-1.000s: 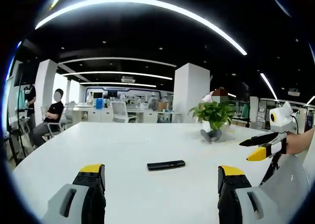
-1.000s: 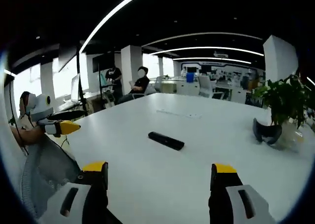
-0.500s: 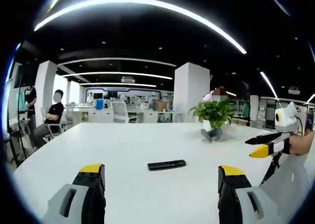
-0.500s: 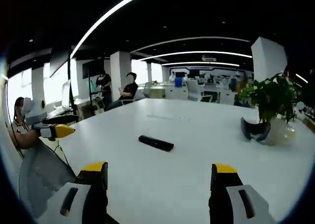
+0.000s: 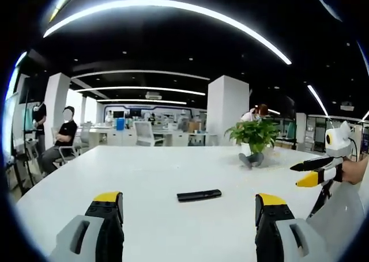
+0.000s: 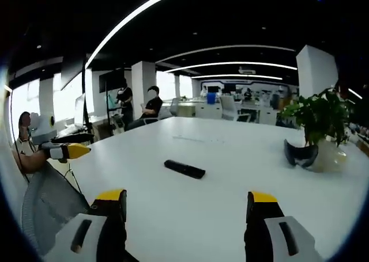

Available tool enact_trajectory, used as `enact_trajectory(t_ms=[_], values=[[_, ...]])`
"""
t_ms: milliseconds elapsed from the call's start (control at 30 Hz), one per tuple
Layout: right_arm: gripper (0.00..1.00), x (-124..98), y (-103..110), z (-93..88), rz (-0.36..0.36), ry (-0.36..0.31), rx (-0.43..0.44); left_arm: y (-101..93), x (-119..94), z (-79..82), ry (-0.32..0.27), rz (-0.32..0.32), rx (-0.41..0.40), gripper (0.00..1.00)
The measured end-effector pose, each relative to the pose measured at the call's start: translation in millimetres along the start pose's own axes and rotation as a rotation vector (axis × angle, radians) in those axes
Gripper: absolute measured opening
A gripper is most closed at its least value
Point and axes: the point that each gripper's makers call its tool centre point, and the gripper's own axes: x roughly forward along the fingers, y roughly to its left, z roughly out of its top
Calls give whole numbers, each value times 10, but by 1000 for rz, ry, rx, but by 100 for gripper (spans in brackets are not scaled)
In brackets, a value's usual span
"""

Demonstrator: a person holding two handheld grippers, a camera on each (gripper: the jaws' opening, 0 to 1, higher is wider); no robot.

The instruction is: Press the specified remote control buttons in sequence, fully releasing each button before pressing the next.

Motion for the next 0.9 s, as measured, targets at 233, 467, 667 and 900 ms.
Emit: enact_trajectory(t_ms=[233,467,667,900], values=[[85,-4,-13,22,-2,-13,10,13,-7,33,-17,6,-3,99],[88,-43,-109,122,-69,-63,-22,7,-3,29,-15,3,-8,99],[99,-306,-303,598,-198,-346,-16,10,-3,31,-17,6,-9,99],[99,-288,-321,532,-199,-308,-8,2,-5,19,-12,3,-7,99]])
